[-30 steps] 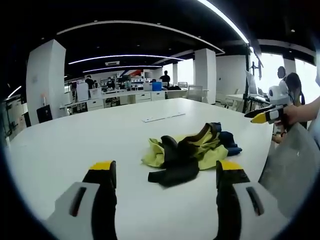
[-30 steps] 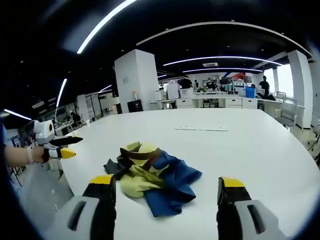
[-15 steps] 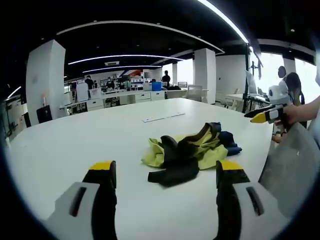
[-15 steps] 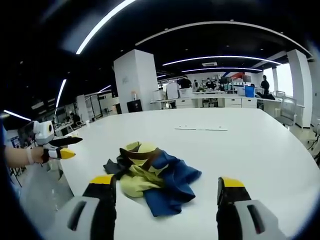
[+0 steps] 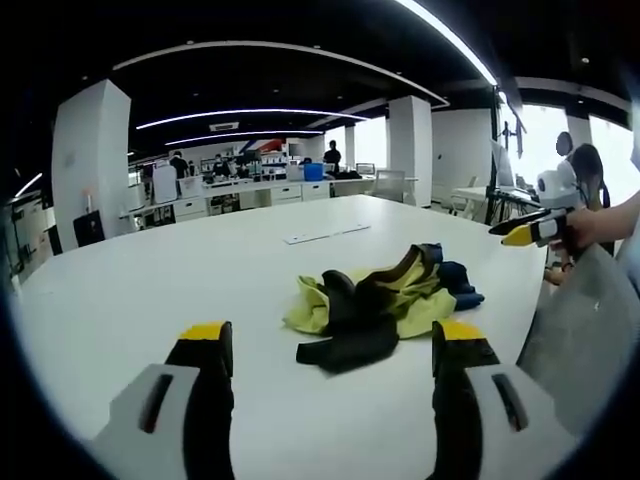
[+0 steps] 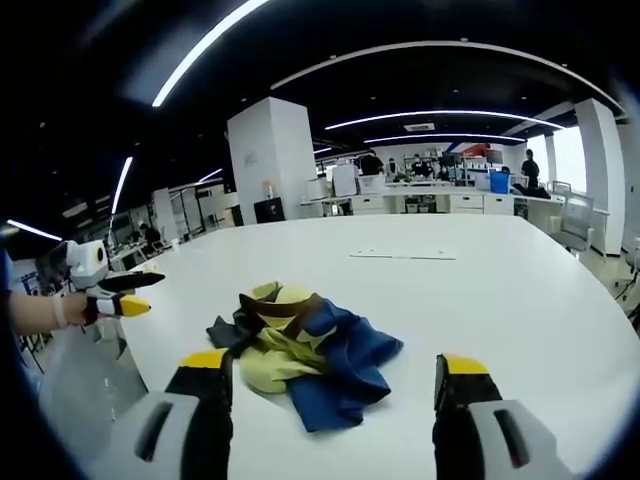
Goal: Fold the garment on the visible template until the final outline fits inside the template.
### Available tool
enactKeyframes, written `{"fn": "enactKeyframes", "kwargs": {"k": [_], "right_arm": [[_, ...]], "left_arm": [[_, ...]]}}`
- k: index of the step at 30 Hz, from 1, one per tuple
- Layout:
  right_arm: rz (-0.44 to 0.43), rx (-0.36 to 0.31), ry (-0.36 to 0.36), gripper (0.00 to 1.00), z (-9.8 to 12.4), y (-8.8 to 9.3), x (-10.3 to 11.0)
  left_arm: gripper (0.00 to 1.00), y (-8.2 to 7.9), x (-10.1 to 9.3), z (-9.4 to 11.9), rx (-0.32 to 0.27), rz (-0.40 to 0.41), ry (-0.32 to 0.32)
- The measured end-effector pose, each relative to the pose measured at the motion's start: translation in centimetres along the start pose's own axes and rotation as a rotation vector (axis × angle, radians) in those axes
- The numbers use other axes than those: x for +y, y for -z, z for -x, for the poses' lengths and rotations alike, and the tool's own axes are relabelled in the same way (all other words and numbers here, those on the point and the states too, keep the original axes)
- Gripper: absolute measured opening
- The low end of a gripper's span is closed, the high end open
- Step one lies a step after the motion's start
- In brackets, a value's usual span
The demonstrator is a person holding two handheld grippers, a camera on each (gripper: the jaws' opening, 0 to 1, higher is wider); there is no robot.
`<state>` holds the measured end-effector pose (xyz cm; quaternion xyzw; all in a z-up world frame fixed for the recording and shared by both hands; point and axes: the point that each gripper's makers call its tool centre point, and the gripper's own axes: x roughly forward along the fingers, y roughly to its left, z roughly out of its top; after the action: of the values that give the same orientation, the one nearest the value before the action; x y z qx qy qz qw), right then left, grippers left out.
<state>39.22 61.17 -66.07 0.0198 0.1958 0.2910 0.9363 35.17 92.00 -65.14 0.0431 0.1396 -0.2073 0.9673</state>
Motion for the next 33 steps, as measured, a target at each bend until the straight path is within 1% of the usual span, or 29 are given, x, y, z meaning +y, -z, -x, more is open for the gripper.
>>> {"fn": "enactKeyframes", "kwargs": {"k": [11,25,27,28,29,31,33], "right_arm": [[0.003,0.005,-0.001,0.83,0.0,0.1,0.0],[-0.022,-0.003,0.004,0.83,0.1,0.0,-0.2],[-0.039,-0.008,0.002,0.82,0.1,-0.1,-0.2],[-0.037,-0.008,0.003,0.82,0.1,-0.1,-0.2],[-0.013,-0.008,0.004,0.82,0.1,-0.3,-0.2],[-0.015,-0.023,-0.009,0.81,-0.1,-0.8,0.1],[-0.021,-0.023,-0.016,0.8,-0.3,-1.1,0.1]], "left_arm": [[0.78,0.1,-0.3,0.0,0.008,-0.004,0.007],[0.78,0.2,-0.4,-0.1,0.017,-0.008,0.007],[0.78,-0.1,-0.5,-0.2,0.019,-0.02,0.008],[0.77,-0.4,-0.7,-0.3,0.016,-0.044,0.014],[0.76,-0.6,-0.8,-0.4,0.014,-0.046,0.016],[0.74,-1.1,-1.1,-0.7,0.015,-0.051,0.035],[0.72,-1.7,-0.9,-1.4,0.017,-0.07,0.041]]}}
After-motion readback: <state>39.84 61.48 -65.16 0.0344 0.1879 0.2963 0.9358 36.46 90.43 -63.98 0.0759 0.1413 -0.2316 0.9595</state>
